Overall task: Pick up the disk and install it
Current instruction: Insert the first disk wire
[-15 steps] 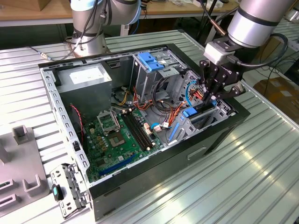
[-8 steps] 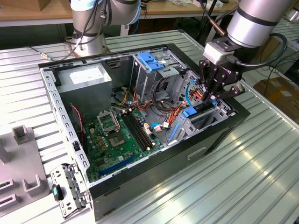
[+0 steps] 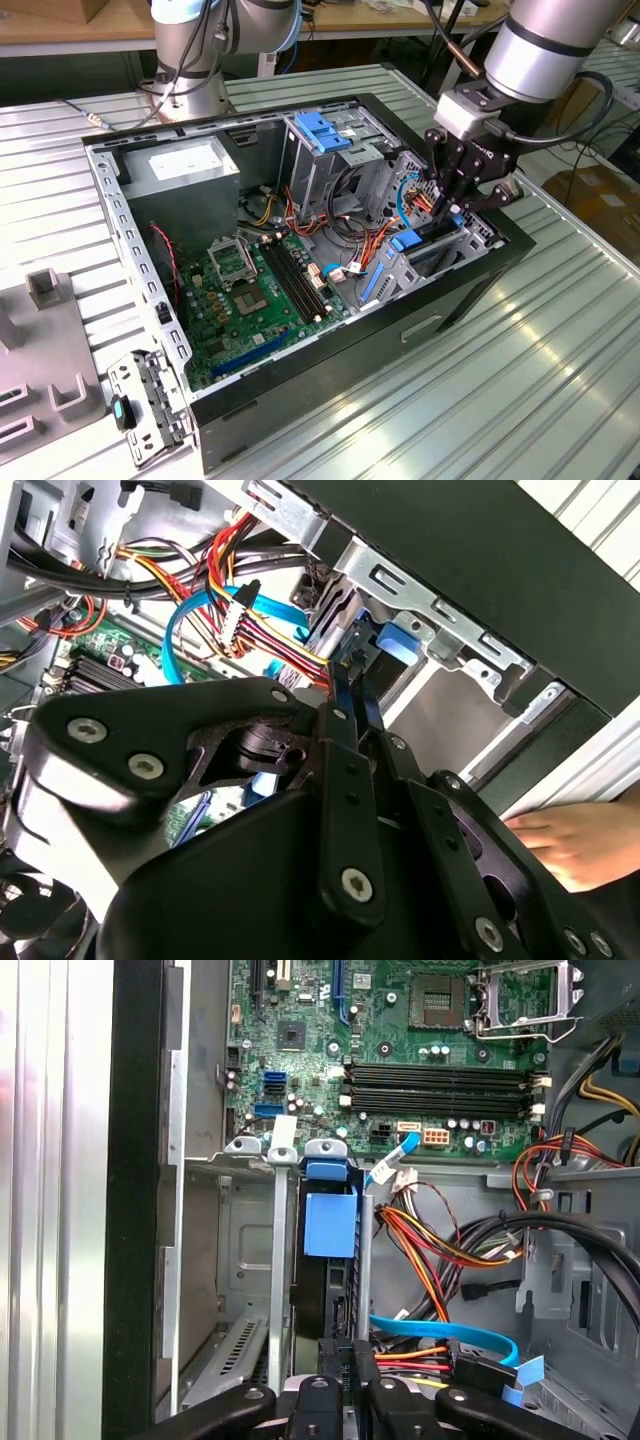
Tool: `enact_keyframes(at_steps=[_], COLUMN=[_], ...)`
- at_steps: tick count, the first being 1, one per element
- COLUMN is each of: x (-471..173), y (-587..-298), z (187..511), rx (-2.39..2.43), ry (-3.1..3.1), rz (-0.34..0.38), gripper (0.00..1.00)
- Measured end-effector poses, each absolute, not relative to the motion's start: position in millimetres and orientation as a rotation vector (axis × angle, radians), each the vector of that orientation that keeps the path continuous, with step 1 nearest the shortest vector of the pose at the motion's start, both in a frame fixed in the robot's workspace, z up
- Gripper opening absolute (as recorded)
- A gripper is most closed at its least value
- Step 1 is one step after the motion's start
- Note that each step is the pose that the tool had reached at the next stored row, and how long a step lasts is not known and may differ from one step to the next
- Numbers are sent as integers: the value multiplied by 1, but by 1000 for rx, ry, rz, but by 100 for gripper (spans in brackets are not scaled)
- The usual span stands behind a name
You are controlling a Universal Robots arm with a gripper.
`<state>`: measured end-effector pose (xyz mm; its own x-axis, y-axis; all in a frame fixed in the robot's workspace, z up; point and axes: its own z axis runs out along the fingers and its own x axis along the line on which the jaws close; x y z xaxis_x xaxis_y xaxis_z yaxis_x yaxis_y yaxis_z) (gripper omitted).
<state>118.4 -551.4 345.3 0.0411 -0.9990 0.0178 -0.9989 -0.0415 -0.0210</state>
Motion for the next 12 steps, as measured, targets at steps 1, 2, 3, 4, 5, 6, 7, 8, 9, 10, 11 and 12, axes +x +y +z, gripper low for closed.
enact_keyframes(at_steps=[1,2,3,4,5,6,7,8,9,10,11,12], x=[118,118,118,118,118,118,118,118,118,118,118,118], y=[-551,-551,-551,-551,-551,-551,-551,-551,-551,-551,-551,-551], z=[345,345,345,345,345,345,345,346,346,346,346,346], rx=[-2266,-2268,-2269,-2269,-2269,-2269,-2269,-2268,-2269,-2269,-2269,-2269], ry=[2171,2169,2169,2168,2168,2168,2168,2168,2168,2168,2168,2168], rz=[-43,-43,-43,-43,-43,-43,-43,-42,-42,-43,-43,-43], gripper=[16,16,16,16,16,16,16,16,16,16,16,16])
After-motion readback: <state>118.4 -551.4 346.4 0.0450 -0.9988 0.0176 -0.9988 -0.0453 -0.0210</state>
